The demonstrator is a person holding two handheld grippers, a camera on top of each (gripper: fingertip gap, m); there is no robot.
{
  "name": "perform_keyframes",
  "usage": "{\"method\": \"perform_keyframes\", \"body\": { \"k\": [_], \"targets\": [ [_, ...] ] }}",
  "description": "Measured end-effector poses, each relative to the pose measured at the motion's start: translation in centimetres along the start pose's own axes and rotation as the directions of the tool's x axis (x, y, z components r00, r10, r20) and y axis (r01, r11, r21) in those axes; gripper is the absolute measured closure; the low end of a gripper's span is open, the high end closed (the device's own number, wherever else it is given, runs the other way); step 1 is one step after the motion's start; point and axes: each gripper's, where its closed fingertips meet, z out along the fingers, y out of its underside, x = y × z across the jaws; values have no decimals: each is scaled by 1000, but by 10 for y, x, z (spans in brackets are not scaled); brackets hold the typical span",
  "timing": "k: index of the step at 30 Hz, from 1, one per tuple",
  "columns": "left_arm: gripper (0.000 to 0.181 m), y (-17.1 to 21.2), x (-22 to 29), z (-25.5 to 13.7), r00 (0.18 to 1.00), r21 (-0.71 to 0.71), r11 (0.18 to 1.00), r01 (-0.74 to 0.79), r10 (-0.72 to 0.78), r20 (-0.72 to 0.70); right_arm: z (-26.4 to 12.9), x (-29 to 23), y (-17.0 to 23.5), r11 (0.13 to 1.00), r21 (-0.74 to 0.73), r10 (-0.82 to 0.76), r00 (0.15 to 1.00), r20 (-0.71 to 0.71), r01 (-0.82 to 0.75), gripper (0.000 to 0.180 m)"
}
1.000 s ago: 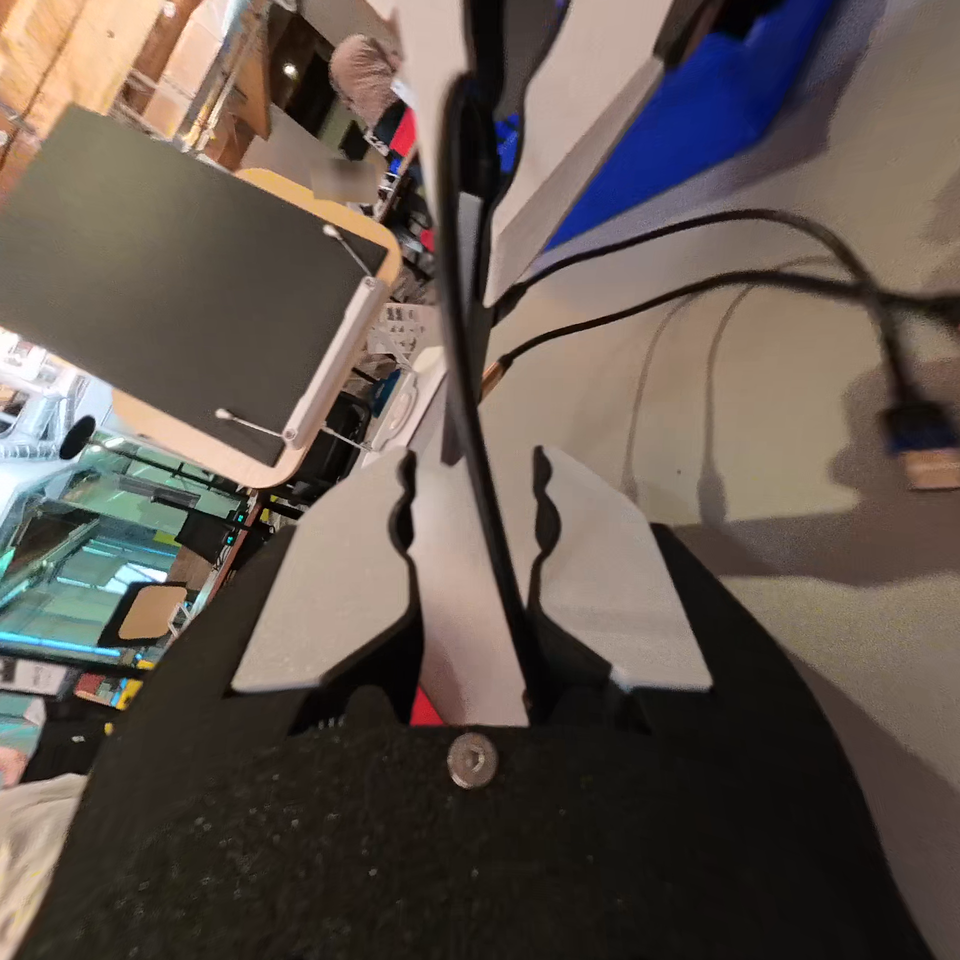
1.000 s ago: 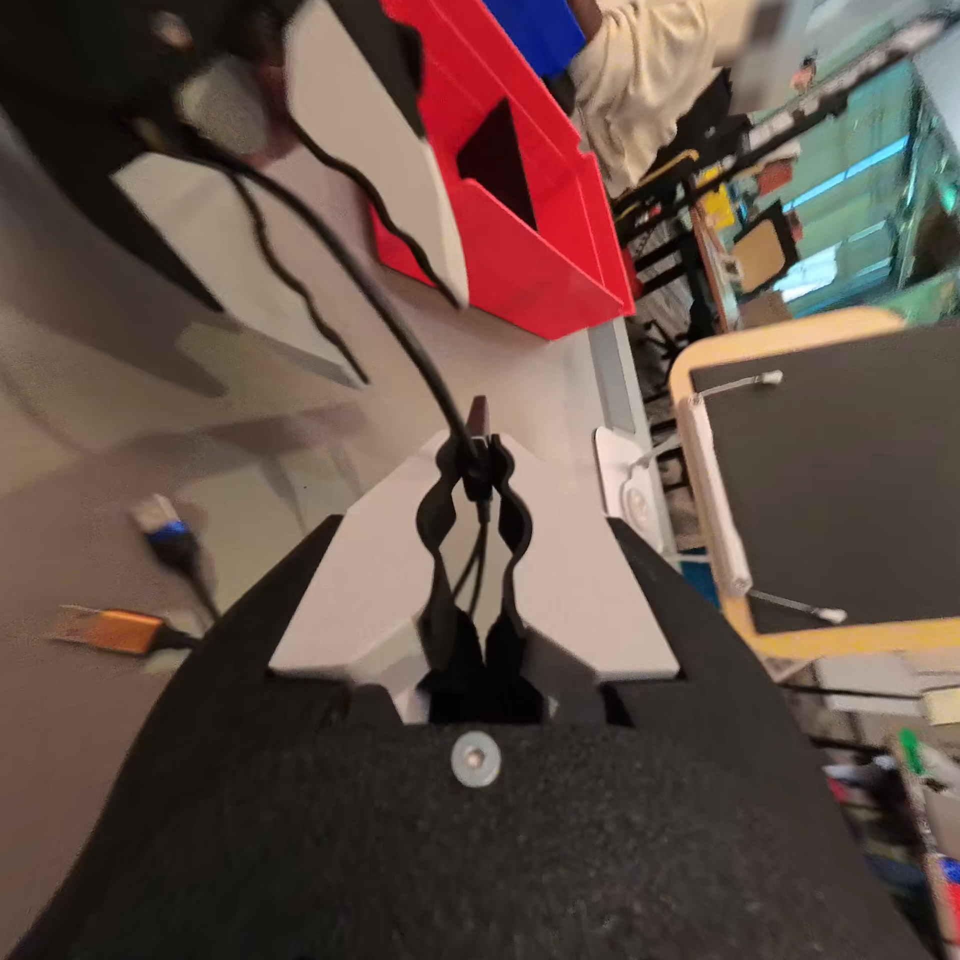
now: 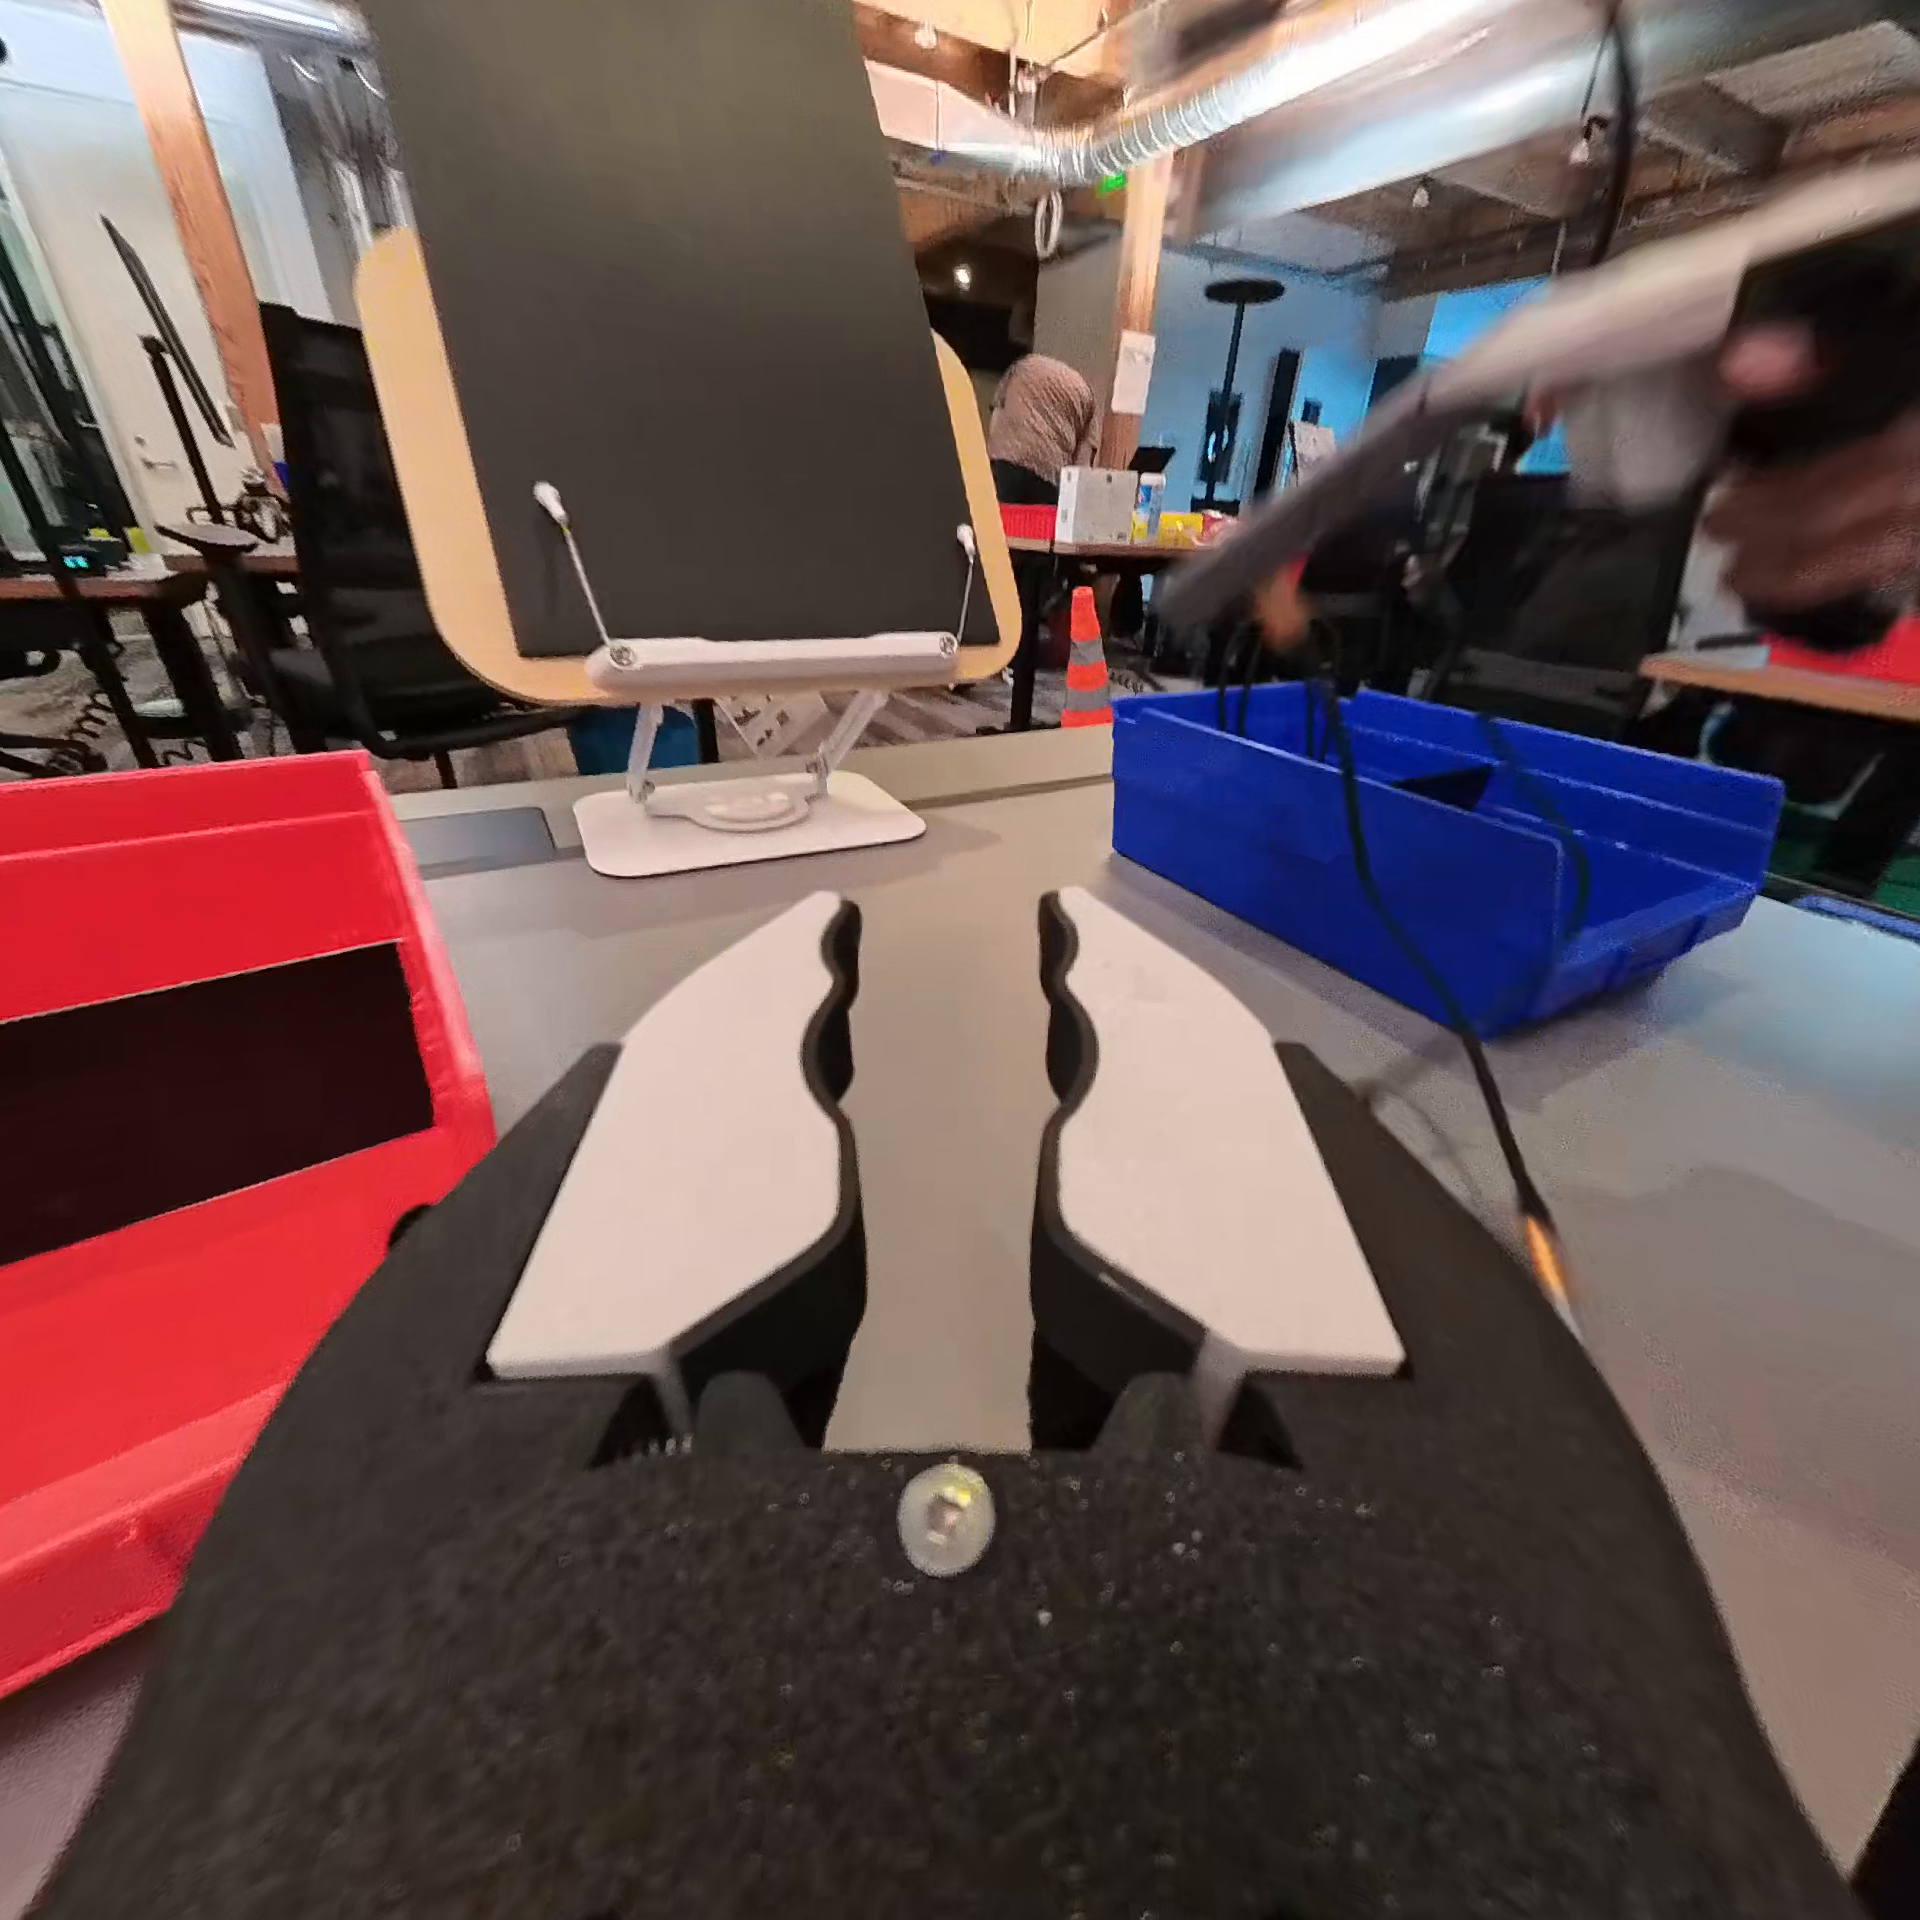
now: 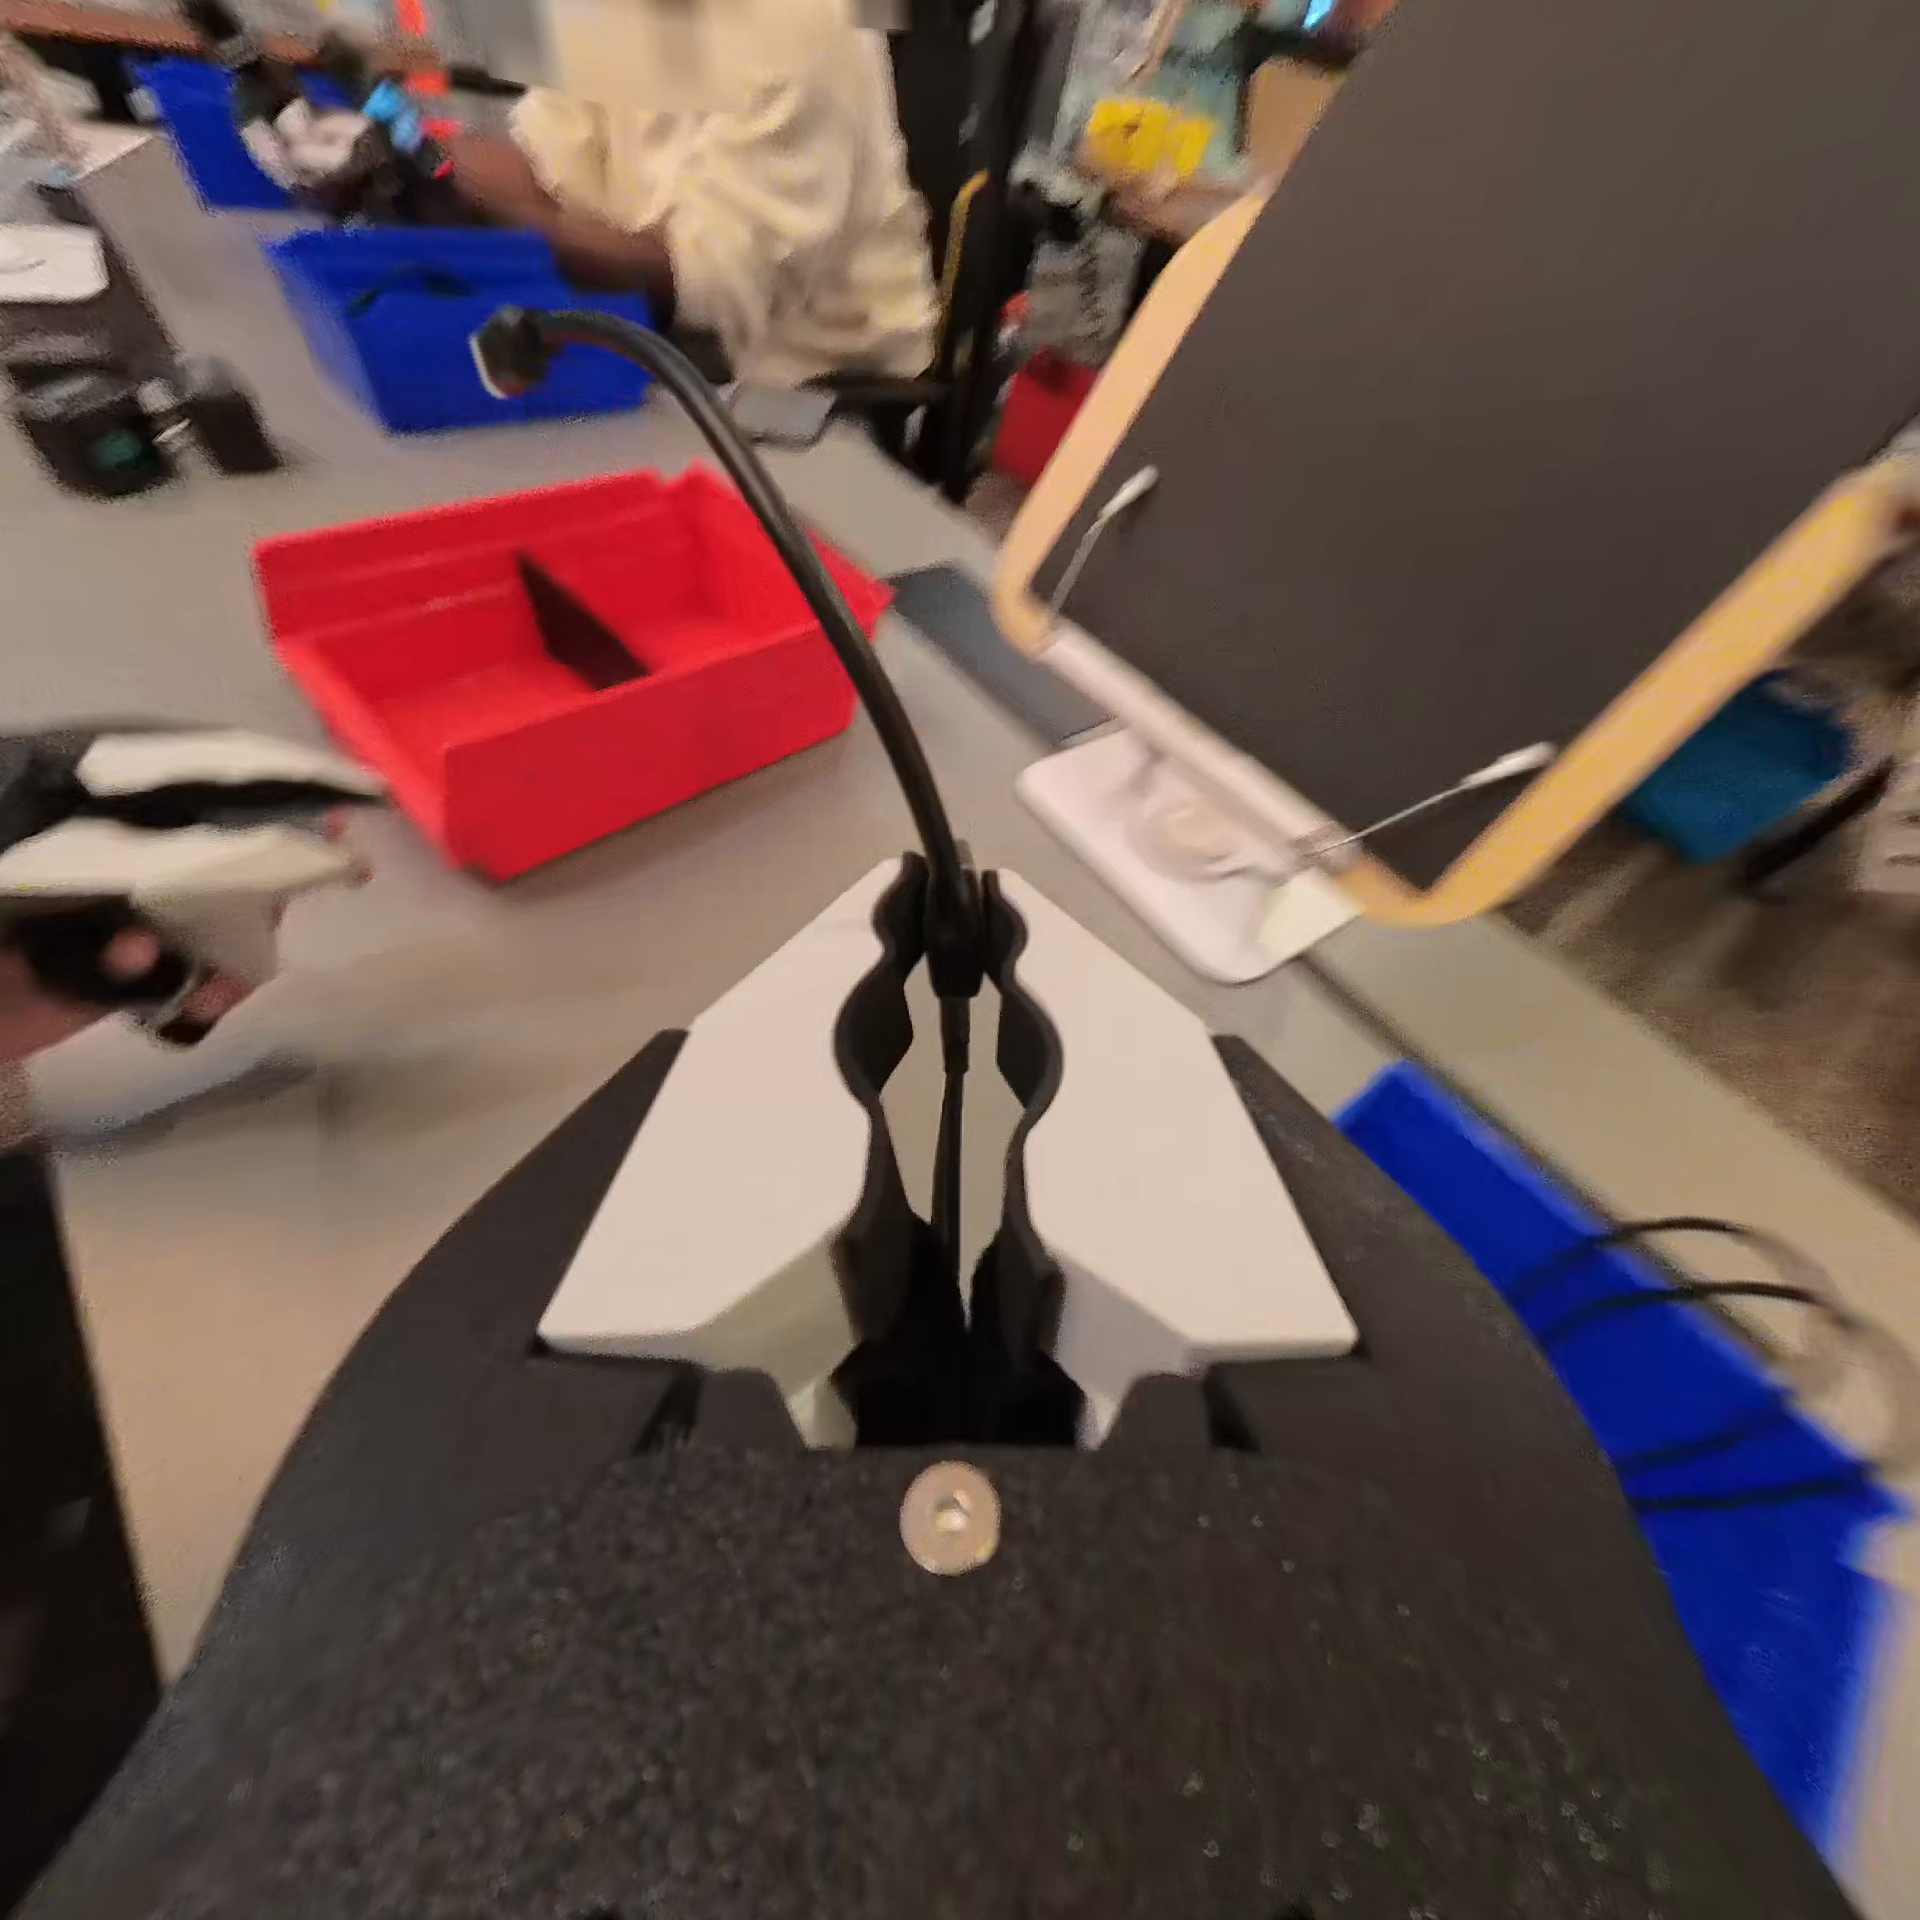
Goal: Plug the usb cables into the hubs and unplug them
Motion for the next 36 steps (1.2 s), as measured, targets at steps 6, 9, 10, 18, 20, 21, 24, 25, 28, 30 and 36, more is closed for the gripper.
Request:
{"method": "perform_keyframes", "body": {
  "k": [6, 9, 10, 18, 20, 21, 24, 25, 28, 30, 36],
  "targets": [
    [152, 15, 9, 5, 992, -77, 989, -127, 126, -18, -59, 130, -112, 988, 142, -23, 974, -226, 56, 171],
    [153, 20, 15, 6, 983, -92, 979, -182, 180, -30, -60, 180, -131, 981, 193, 45, 970, -238, 1, 171],
    [153, 20, 17, 6, 980, -94, 975, -199, 197, -33, -57, 192, -127, 983, 182, 60, 970, -235, -17, 171],
    [153, 25, 23, 4, 965, -110, 959, -261, 256, -56, -12, 219, 6, 995, -66, 64, 986, -153, -75, 171],
    [153, 26, 23, 4, 962, -108, 956, -273, 268, -61, -2, 223, 62, 980, -186, 50, 990, -131, -74, 170],
    [154, 26, 24, 4, 960, -110, 954, -278, 273, -62, 1, 225, 90, 963, -254, 62, 990, -124, -92, 171],
    [154, 29, 26, 5, 955, -118, 949, -293, 286, -72, 6, 209, 153, 900, -404, 176, 984, 0, -161, 171],
    [154, 30, 27, 5, 953, -120, 946, -300, 292, -74, 6, 202, 169, 867, -465, 222, 974, 39, -179, 170],
    [155, 32, 30, 7, 945, -122, 938, -324, 315, -85, 3, 187, 218, 741, -667, 192, 976, 102, -77, 169],
    [155, 35, 32, 7, 941, -126, 934, -334, 324, -97, 15, 182, 212, 747, -656, 242, 962, 124, -104, 170],
    [155, 40, 36, 7, 929, -140, 920, -365, 350, -122, 45, 186, 219, 670, -726, 287, 956, 60, -156, 155]
  ]
}}
